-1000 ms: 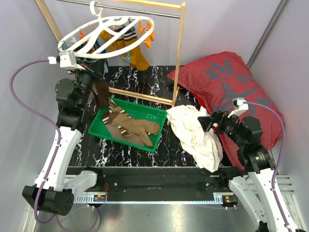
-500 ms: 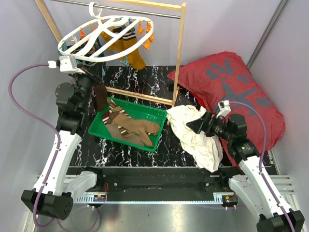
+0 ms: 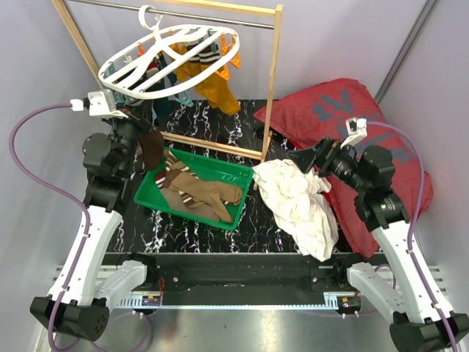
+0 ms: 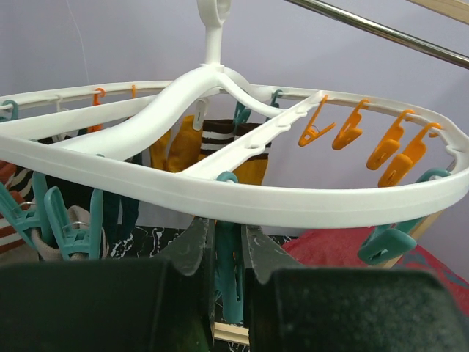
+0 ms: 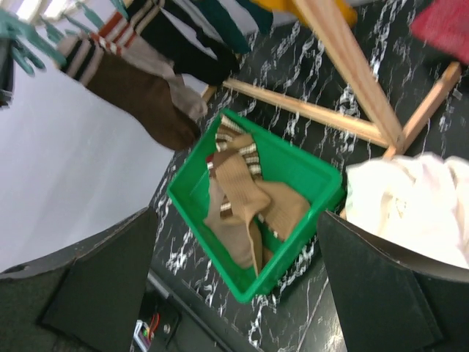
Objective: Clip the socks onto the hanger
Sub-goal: Move the bin to the center of the board.
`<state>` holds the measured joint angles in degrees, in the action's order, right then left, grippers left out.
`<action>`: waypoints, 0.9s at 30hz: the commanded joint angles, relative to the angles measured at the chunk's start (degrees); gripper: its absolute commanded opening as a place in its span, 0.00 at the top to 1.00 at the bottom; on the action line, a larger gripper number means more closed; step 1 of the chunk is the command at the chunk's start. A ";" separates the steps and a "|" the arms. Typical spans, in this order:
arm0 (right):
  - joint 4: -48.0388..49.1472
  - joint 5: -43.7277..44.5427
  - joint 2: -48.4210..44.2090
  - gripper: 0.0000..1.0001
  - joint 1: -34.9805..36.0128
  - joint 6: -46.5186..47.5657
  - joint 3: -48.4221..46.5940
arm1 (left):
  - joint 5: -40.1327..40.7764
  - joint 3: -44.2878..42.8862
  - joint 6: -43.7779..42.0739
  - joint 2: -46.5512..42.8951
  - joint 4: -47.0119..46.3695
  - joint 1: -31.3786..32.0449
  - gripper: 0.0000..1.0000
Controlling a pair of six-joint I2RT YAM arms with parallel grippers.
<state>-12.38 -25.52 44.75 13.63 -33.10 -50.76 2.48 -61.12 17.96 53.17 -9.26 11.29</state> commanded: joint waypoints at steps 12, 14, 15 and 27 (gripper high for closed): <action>-15.56 1.00 25.89 0.00 0.43 9.98 -26.40 | 2.62 0.92 -1.78 -1.23 -0.50 0.84 1.00; -16.09 0.03 28.54 0.00 0.43 10.77 -28.33 | 2.62 0.66 -1.61 -0.79 -0.32 0.84 1.00; -17.05 -0.49 31.16 0.00 1.04 12.00 -28.95 | 2.53 0.48 -1.43 -0.35 -0.06 0.84 1.00; -19.62 10.47 49.71 0.00 16.68 22.54 -34.58 | 1.74 -4.44 -0.38 3.34 6.09 0.84 1.00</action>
<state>-32.53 -20.29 90.56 25.56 -15.57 -82.43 4.32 -62.72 17.56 55.22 -7.51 11.94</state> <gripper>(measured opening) 0.994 0.126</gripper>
